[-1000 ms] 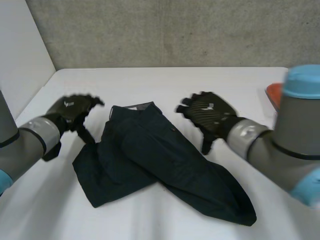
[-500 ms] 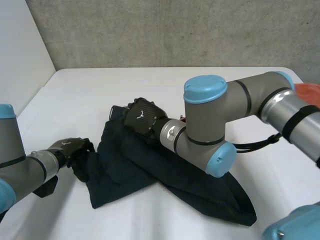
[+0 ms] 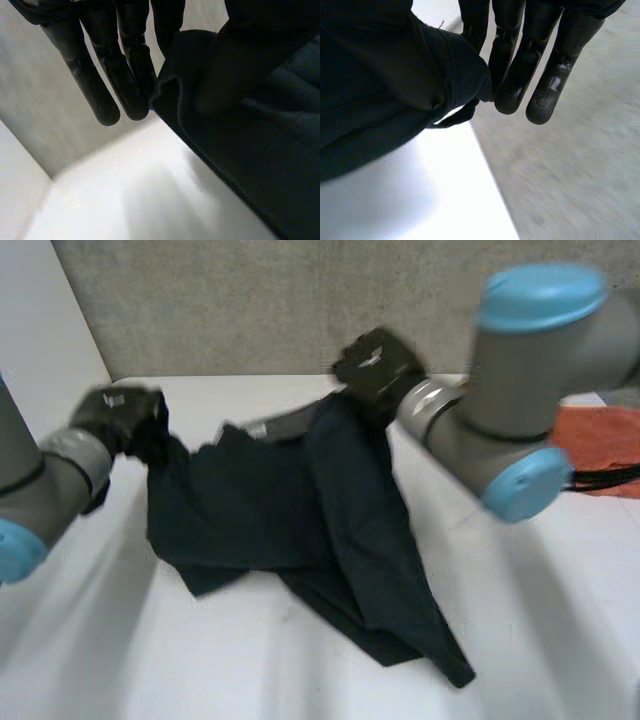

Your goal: Fold the laundry.

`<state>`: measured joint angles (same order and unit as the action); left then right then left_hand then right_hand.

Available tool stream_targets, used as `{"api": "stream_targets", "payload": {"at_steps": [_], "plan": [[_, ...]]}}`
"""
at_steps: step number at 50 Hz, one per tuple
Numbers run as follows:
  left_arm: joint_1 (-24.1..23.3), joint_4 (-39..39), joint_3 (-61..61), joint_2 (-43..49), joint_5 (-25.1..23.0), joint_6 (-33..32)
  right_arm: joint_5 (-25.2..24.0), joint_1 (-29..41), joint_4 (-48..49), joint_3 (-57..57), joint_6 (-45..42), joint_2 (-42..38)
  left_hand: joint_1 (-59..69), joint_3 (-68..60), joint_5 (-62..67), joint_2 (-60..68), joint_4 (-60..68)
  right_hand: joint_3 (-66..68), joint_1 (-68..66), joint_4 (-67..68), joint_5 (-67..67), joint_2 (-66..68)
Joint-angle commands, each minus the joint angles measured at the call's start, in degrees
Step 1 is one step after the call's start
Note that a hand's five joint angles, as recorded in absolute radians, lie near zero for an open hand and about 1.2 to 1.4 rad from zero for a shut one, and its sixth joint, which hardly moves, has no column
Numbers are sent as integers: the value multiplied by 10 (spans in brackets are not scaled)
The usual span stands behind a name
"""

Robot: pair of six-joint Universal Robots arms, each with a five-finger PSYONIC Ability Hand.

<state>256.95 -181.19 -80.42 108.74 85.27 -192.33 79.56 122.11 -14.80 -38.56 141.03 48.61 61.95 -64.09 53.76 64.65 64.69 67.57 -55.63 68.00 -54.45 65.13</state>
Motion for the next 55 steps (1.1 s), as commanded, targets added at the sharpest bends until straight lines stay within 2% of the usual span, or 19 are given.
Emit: {"api": "stream_targets", "payload": {"at_steps": [1, 3, 6, 10, 11, 12, 13, 14, 20, 25, 26, 31, 38, 43, 50, 55], "plan": [[-23, -69, 39, -63, 2, 2, 9, -68, -7, -117, -10, 104, 127, -105, 109, 100, 99, 124, -244, 120, -156, 149], [-35, -80, 39, -70, 3, 2, 1, -76, -26, -157, -21, 126, 125, -104, 107, 98, 98, 124, -244, 120, -156, 149], [-61, -87, 38, -74, 7, -2, -18, -93, -99, -243, -80, 174, 124, -102, 105, 97, 96, 124, -244, 120, -156, 149], [-84, -87, 31, -75, 10, -3, -15, -135, -214, -366, -215, 228, 124, -102, 105, 97, 96, 124, -244, 120, -156, 149], [-87, -87, 30, -76, 10, -3, -12, -143, -229, -389, -241, 237, 122, -100, 104, 95, 94, 13, -133, 9, -45, 38], [-89, -87, 30, -76, 10, -2, -10, -158, -246, -420, -278, 254, 122, -100, 104, 95, 94, -333, 213, -337, 301, -308], [-94, -87, 29, -77, 10, -2, -11, -167, -242, -426, -288, 261, 122, -100, 104, 95, 94, -496, 376, -500, 465, -471], [-95, -87, 29, -77, 9, -2, -9, -173, -230, -426, -288, 266, 122, -100, 104, 95, 94, -576, 456, -580, 544, -551], [-124, -84, 28, -77, 6, -5, 9, -191, -111, -394, -199, 271, 122, -100, 104, 95, 94, -576, 456, -580, 544, -551], [-142, -76, 7, -88, 6, -5, 0, -187, -99, -345, -74, 271, 120, -99, 102, 93, 93, -576, 456, -580, 544, -551], [-143, -76, 2, -92, 5, -5, -6, -188, -99, -326, -23, 271, 120, -99, 102, 93, 93, -576, 456, -580, 544, -551], [-144, -74, -36, -123, 7, -4, -34, -189, -99, -282, 99, 260, 120, -99, 102, 93, 93, -576, 456, -580, 544, -551], [-146, -73, -55, -150, 8, -3, -77, -174, -113, -266, 258, 186, 120, -99, 102, 93, 93, -576, 456, -580, 544, -551], [-150, -73, -57, -161, 8, -2, -83, -159, -103, -294, 311, 154, 120, -99, 102, 93, 93, -576, 456, -580, 544, -551], [-149, -76, -50, -163, 10, -2, -85, -113, -68, -301, 313, 85, 120, -99, 102, 93, 93, -576, 456, -580, 544, -551], [-147, -76, -40, -155, 10, -2, -86, -103, -66, -299, 313, 70, 122, -100, 104, 95, 94, -576, 456, -580, 544, -551]]}}
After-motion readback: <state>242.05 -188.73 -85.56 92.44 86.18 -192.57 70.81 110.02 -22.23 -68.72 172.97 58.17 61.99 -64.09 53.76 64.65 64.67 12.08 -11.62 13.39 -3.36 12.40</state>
